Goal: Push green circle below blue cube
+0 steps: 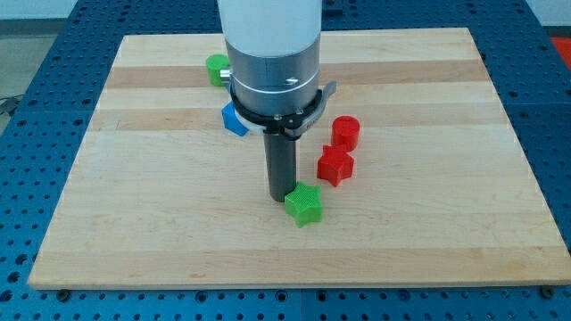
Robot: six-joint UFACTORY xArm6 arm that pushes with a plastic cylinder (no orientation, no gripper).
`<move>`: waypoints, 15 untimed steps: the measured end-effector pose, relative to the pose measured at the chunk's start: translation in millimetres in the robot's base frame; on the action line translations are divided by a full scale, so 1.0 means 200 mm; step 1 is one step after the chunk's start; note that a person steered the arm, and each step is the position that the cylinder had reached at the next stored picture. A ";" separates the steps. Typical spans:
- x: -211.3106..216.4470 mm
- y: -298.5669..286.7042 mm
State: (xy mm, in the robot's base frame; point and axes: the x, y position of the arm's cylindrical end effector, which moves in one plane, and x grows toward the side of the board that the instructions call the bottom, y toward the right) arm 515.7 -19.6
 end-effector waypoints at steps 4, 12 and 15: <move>0.01 -0.47; -1.49 -0.57; -0.63 -0.54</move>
State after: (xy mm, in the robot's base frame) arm 389.5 -126.8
